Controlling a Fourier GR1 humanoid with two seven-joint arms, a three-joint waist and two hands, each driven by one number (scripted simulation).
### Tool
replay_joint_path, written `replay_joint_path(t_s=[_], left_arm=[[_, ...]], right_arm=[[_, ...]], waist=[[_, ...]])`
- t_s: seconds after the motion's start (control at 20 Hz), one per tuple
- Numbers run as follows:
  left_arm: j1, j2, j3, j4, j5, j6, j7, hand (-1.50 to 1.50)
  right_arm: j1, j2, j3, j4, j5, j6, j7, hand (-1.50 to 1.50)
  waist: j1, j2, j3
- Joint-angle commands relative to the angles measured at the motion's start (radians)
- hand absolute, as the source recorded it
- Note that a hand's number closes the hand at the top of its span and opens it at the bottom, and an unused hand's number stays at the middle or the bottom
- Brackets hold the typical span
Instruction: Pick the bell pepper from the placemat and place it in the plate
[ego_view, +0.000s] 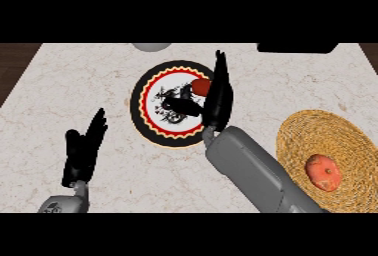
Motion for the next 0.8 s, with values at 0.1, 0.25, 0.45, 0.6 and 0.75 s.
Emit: replay_joint_path(t_s=[0.1, 0.25, 0.45, 0.6, 0.75], left_arm=[[0.028, 0.000, 0.003, -0.051, -0.001, -0.003, 0.027, 0.00], [-0.008, -0.017, 0.006, 0.009, -0.009, 0.001, 0.011, 0.00], [-0.004, -0.017, -0.009, -0.025, -0.034, 0.012, 0.037, 0.00], [0.002, -0.003, 0.020, 0.025, -0.019, -0.008, -0.015, 0.00], [0.030, 0.011, 0.026, -0.032, -0.006, -0.024, 0.004, 0.00]], right_arm=[[0.020, 0.003, 0.102, 0.001, -0.155, -0.090, -0.153, -1.50], [0.016, 0.003, 0.119, 0.047, -0.203, -0.099, -0.187, -1.50], [-0.049, 0.003, 0.173, 0.138, -0.276, -0.158, -0.181, -1.50], [-0.014, 0.003, 0.172, 0.135, -0.260, -0.181, -0.155, -1.50], [-0.064, 0.003, 0.181, 0.199, -0.269, -0.184, -0.133, -1.50]], waist=[[-0.003, -0.002, 0.000], [-0.009, -0.002, -0.001], [0.002, -0.001, -0.001], [-0.009, -0.003, -0.001], [-0.004, -0.003, -0.001]])
